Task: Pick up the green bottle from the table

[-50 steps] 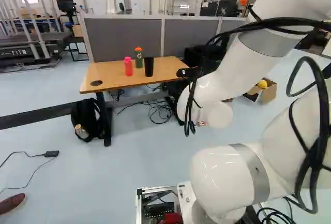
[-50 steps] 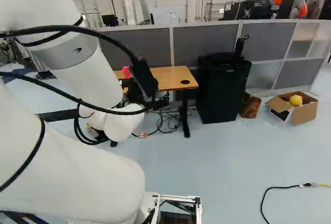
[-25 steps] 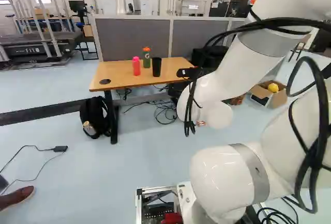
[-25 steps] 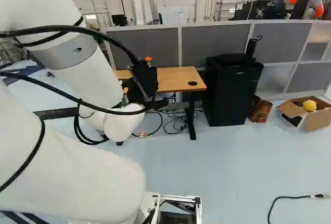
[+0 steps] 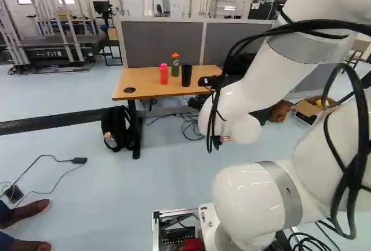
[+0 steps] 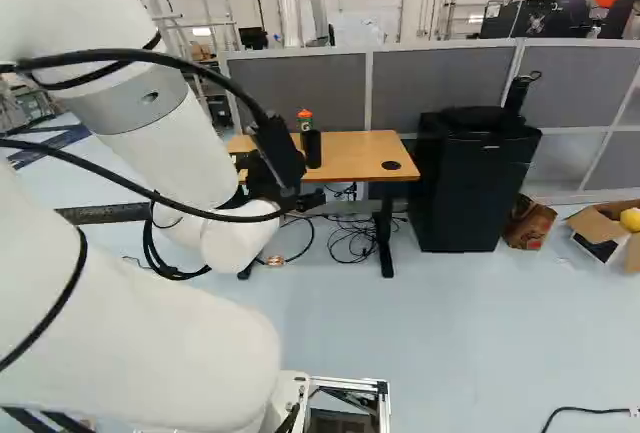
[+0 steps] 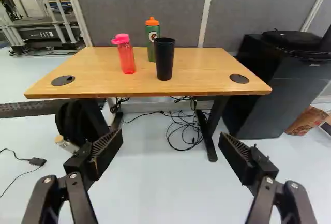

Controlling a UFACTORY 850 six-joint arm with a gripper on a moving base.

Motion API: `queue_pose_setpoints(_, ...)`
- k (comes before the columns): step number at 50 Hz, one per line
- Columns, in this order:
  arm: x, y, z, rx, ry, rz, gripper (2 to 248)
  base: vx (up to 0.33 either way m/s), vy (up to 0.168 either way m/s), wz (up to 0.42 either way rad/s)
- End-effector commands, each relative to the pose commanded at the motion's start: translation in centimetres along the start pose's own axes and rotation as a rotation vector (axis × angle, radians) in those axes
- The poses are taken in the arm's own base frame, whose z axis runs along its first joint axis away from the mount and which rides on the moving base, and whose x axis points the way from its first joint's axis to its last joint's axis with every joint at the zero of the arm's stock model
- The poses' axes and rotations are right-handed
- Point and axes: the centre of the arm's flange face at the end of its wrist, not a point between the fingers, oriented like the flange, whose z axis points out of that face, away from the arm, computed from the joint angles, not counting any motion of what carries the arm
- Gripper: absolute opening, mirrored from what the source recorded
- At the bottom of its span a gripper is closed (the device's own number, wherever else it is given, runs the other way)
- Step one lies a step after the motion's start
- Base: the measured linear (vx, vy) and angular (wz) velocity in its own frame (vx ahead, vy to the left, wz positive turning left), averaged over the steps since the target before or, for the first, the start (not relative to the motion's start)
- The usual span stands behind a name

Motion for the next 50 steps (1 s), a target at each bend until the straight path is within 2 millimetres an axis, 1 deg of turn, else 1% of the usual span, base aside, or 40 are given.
queue_pose_setpoints(18, 0.00, 0.00, 0.00, 0.000, 0.000, 0.000, 247, 0.063, 0.023, 0.094)
queue_pose_setpoints(50, 0.00, 0.00, 0.00, 0.000, 0.000, 0.000, 247, 0.117, 0.004, 0.015)
